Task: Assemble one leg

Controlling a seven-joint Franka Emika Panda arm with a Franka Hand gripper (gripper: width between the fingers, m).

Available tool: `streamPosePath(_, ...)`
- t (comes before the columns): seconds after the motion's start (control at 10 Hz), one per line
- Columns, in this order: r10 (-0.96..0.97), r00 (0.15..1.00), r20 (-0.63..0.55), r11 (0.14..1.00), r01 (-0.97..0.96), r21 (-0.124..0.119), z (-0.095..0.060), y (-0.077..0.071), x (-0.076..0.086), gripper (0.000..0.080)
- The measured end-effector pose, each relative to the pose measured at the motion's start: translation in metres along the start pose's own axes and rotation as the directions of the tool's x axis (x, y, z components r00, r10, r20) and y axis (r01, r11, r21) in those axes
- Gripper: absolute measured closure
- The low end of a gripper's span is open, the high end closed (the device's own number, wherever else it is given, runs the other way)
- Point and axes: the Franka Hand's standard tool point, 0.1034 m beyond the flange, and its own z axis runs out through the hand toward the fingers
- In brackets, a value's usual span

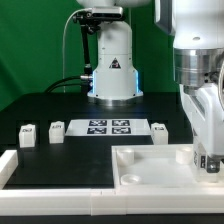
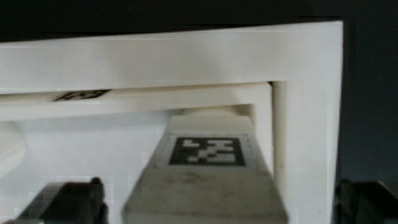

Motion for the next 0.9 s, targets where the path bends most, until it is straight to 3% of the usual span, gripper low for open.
streamPosePath(0.3,-0.362,0.932,0.002,0.932,0.362,0.0,0.0001,0.0,-0.004,0.015)
streamPosePath(0.4,-0.514,0.858,0.001,0.858,0.514,-0.001,0.0001,0.0001,-0.0043,0.015)
streamPosePath(0.6,-0.719,0.695,0.002,0.695,0.719,-0.001,0.0002,0.0003,-0.0037,0.015)
streamPosePath(0.9,-0.945,0.328,-0.001,0.328,0.944,-0.023,0.0005,0.0013,0.0027,0.015)
